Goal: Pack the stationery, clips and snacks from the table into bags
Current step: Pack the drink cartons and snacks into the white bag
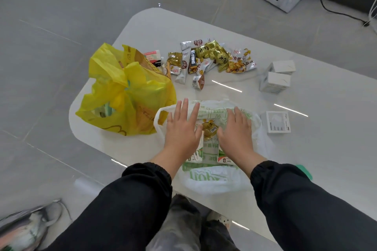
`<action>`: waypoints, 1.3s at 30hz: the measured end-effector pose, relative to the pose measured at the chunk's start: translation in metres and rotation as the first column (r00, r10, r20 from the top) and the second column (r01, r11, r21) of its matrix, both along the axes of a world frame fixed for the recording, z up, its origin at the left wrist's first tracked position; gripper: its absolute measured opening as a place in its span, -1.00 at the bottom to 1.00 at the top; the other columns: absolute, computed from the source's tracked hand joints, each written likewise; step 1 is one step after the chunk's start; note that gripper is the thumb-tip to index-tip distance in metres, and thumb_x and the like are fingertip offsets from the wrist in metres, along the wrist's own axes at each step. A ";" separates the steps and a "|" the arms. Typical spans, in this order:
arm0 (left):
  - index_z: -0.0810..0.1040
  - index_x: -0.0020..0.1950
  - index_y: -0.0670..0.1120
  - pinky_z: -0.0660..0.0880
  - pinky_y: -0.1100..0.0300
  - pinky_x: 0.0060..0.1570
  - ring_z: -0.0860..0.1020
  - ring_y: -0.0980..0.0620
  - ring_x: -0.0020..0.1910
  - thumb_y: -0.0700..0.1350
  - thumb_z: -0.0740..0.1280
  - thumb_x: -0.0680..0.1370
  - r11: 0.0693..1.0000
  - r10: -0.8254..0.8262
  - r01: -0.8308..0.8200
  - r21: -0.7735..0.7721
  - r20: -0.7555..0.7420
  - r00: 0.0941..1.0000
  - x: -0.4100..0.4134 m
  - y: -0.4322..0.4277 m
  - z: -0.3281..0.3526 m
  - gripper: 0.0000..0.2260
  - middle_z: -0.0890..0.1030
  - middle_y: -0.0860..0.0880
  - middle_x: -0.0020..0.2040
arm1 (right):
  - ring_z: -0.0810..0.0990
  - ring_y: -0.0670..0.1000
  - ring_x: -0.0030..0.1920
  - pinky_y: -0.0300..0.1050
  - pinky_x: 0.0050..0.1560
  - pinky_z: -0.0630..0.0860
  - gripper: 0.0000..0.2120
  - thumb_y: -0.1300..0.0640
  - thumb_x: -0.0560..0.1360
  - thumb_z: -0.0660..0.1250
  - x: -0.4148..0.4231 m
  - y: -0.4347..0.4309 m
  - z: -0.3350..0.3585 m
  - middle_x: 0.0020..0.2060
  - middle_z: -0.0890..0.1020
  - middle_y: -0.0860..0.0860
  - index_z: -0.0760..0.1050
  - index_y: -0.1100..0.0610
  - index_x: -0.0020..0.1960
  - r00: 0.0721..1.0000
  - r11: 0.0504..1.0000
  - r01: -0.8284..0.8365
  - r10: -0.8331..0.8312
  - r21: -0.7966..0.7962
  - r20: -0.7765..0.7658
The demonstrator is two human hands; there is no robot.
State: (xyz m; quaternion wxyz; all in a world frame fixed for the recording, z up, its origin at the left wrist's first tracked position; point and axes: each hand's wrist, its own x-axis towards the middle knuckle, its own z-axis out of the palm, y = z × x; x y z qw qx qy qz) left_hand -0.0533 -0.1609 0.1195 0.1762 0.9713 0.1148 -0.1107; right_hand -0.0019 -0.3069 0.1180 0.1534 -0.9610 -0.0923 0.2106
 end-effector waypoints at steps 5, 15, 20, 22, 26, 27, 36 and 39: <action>-0.19 0.55 0.07 -0.18 -0.09 0.46 -0.28 -0.05 0.52 0.08 0.00 0.64 0.992 -0.017 0.019 0.122 -0.021 1.000 0.021 0.041 0.029 -0.46 -0.23 -0.05 0.56 | -0.08 0.09 0.53 0.15 0.50 -0.14 -0.40 0.03 0.57 0.12 0.012 0.027 0.019 0.54 0.00 0.10 0.01 0.16 0.53 0.999 1.000 -0.013 0.013 -0.009 0.032; -0.15 0.57 -0.01 -0.11 -0.11 0.47 -0.24 -0.10 0.53 0.01 0.09 0.63 0.980 -0.087 0.106 0.167 -0.121 0.989 0.121 0.133 0.038 -0.41 -0.18 -0.09 0.57 | -0.04 0.09 0.53 0.13 0.49 -0.07 -0.40 0.03 0.57 0.15 0.106 0.129 0.029 0.53 0.03 0.11 0.04 0.17 0.52 0.997 0.999 -0.049 0.050 -0.021 0.065; -0.07 0.56 -0.01 -0.12 -0.22 0.44 -0.17 -0.16 0.53 0.09 0.12 0.60 0.967 -0.081 0.140 0.215 -0.259 0.962 0.157 0.188 0.015 -0.39 -0.04 -0.10 0.57 | 0.01 0.11 0.52 0.04 0.51 0.02 -0.42 0.03 0.58 0.16 0.141 0.179 0.009 0.52 0.10 0.15 0.07 0.22 0.51 0.998 0.998 -0.060 0.060 0.035 -0.010; -0.02 0.56 0.01 -0.16 -0.24 0.43 -0.18 -0.16 0.53 0.18 0.07 0.58 0.970 -0.088 0.158 0.187 -0.333 0.939 0.162 0.208 0.000 -0.40 -0.03 -0.10 0.57 | 0.11 0.10 0.49 -0.01 0.47 0.11 -0.45 0.02 0.60 0.15 0.147 0.196 0.003 0.48 0.19 0.14 0.11 0.22 0.49 0.996 0.995 -0.032 0.039 0.096 -0.079; -0.03 0.56 0.04 -0.17 -0.22 0.43 -0.18 -0.13 0.54 0.26 0.01 0.56 0.962 -0.154 0.238 0.133 -0.455 0.877 0.163 0.230 -0.026 -0.37 -0.06 -0.09 0.57 | 0.32 0.14 0.37 0.01 0.28 0.31 -0.52 -0.01 0.59 0.15 0.148 0.223 -0.022 0.37 0.35 0.14 0.22 0.18 0.44 0.940 0.985 0.079 -0.022 0.153 -0.340; -0.05 0.56 0.05 -0.15 -0.20 0.44 -0.17 -0.13 0.54 0.27 0.02 0.56 0.960 -0.171 0.253 0.117 -0.470 0.866 0.161 0.232 -0.031 -0.36 -0.06 -0.09 0.57 | 0.37 0.16 0.32 0.02 0.23 0.35 -0.53 -0.03 0.58 0.15 0.147 0.227 -0.030 0.34 0.38 0.15 0.25 0.17 0.41 0.916 0.988 0.101 -0.047 0.116 -0.399; 0.16 0.52 0.04 0.00 -0.20 0.43 0.04 -0.16 0.52 0.28 0.04 0.55 0.955 -0.157 0.256 0.147 -0.480 0.863 0.147 0.249 -0.044 -0.41 0.19 -0.09 0.52 | 0.51 0.14 0.14 -0.07 0.02 0.45 -0.36 -0.05 0.57 0.17 0.115 0.250 -0.049 0.30 0.43 0.18 0.01 0.12 0.53 0.765 0.976 0.198 -0.097 0.088 -0.637; 0.24 0.48 0.03 0.02 -0.20 0.42 0.09 -0.14 0.50 0.25 0.07 0.55 0.970 -0.094 0.181 0.159 -0.442 0.892 0.129 0.264 -0.046 -0.45 0.25 -0.09 0.49 | 0.46 0.16 0.23 -0.06 0.10 0.42 -0.39 -0.01 0.56 0.20 0.105 0.265 -0.052 0.33 0.40 0.18 0.05 0.16 0.51 0.747 0.968 0.220 -0.088 0.120 -0.659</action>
